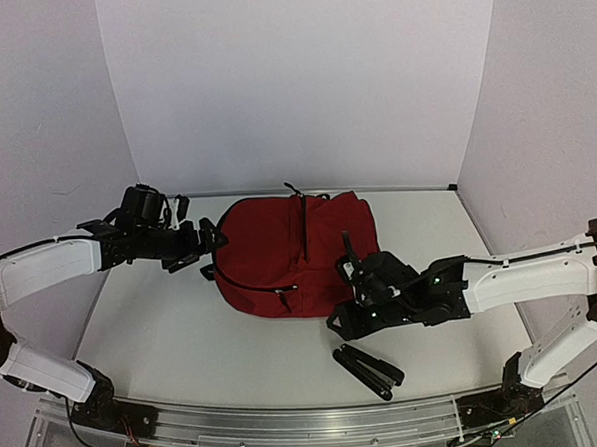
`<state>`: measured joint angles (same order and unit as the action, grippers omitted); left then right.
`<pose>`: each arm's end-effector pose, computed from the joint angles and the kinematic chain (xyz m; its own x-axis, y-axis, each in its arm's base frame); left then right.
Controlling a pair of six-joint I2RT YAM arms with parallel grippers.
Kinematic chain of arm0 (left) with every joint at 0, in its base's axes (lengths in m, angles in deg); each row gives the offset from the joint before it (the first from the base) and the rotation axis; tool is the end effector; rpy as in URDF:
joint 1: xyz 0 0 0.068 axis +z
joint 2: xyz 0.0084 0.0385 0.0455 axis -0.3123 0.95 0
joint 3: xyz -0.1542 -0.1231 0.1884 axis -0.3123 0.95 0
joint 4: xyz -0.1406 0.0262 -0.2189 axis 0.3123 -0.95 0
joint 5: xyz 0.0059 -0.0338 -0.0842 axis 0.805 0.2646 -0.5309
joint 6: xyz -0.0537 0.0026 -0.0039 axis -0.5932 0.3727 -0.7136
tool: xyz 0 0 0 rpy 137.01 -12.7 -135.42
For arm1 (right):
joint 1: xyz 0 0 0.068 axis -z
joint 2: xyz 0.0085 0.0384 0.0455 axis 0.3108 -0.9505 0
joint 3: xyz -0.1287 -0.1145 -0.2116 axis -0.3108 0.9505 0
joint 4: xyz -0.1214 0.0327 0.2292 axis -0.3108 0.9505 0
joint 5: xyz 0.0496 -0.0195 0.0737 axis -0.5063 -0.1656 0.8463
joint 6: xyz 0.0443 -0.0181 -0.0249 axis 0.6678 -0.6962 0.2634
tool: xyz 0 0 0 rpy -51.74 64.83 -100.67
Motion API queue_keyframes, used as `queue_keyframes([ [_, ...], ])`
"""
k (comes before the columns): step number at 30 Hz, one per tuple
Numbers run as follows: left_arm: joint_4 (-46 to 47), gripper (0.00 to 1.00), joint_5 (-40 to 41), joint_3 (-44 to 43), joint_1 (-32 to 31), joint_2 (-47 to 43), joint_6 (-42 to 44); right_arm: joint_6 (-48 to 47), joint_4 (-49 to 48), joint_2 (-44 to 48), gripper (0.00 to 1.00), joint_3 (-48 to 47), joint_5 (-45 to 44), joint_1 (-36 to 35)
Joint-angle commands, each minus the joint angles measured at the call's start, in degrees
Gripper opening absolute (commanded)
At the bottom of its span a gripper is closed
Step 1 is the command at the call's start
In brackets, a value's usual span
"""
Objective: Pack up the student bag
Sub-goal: Pick up the stationery from the center of the board.
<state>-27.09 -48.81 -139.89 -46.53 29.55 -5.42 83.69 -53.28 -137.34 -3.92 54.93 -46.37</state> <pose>0.2463 -0.1440 0.2593 -0.8279 -0.2012 -0.5235 0.1931 0.7741 -0.6029 0.1345 0.2736 0.2137 -0.7594 -0.2733 -0.5905 -0.5333 0.7814 0.3240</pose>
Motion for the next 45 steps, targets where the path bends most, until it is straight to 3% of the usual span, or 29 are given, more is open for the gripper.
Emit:
queue_keyframes([
  [1,0.54,1.0,-1.1,-0.3,0.26,1.04,-0.93,3.27,3.15,-1.76,0.45,1.41,1.61,-1.15],
  [16,-0.19,1.0,-2.35,-0.88,0.39,1.73,-0.25,7.92,11.55,-2.02,0.4,3.9,7.14,-7.92],
  [33,-0.51,1.0,-3.08,-0.98,0.39,0.79,-0.25,7.24,12.57,-6.27,0.37,2.34,0.27,-8.48],
  [38,-0.24,1.0,-5.85,-1.33,0.39,0.72,0.39,6.13,12.46,-6.89,0.19,1.13,-1.12,-8.47],
  [45,2.83,0.92,-12.44,-0.28,-1.16,-0.39,1.85,4.19,10.11,-5.42,0.01,0.18,-1.45,-8.47],
])
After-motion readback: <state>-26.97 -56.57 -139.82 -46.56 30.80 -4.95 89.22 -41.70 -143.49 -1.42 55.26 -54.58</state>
